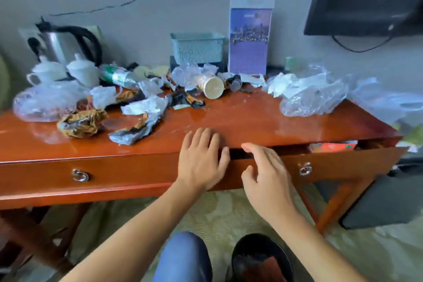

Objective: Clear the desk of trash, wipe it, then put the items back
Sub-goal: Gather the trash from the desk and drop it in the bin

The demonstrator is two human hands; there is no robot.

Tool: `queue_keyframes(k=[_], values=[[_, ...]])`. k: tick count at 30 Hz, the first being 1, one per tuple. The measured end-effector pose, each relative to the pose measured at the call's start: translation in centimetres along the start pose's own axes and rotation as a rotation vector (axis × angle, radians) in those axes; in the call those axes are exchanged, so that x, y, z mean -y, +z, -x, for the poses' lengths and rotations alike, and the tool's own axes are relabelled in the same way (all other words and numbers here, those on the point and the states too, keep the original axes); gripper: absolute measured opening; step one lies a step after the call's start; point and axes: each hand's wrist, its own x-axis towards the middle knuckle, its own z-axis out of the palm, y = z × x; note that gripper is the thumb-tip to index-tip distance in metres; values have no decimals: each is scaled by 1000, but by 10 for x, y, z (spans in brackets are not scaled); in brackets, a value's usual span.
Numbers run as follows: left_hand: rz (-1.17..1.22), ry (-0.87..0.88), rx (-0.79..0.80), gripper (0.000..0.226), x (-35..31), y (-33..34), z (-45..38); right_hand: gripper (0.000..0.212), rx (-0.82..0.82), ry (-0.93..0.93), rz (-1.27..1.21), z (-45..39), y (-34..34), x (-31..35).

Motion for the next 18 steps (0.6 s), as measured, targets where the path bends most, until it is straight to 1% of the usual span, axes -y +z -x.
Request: queue_keyframes(k=[2, 4, 7, 10, 13, 14, 15, 16, 18], values=[[-1, -13, 77, 54, 5, 10, -4, 51, 23, -34, 18, -41, 12, 10], [-8, 0, 86, 54, 6, 16, -8, 52, 112, -27, 64, -76, 26, 10], [-63, 44, 19, 56, 8, 24, -14, 50, 214, 2, 116, -121, 50, -2], [-118, 72, -67, 58, 12, 34, -15, 46, 210, -28, 181, -159, 75, -15], [-142, 86, -119, 57, 14, 42, -14, 43, 234, -120, 317, -193, 103, -19], [-149, 87, -126, 57, 14, 44, -14, 47, 268, -153, 386, -204, 113, -17], [-157, 92, -133, 57, 15, 45, -14, 55, 313, -173, 462, -215, 122, -15], [-164, 99, -137, 57, 14, 46, -13, 66, 367, -167, 529, -225, 131, -13], [-178, 113, -147, 57, 15, 47, -12, 96, 510, -79, 585, -248, 148, -10]])
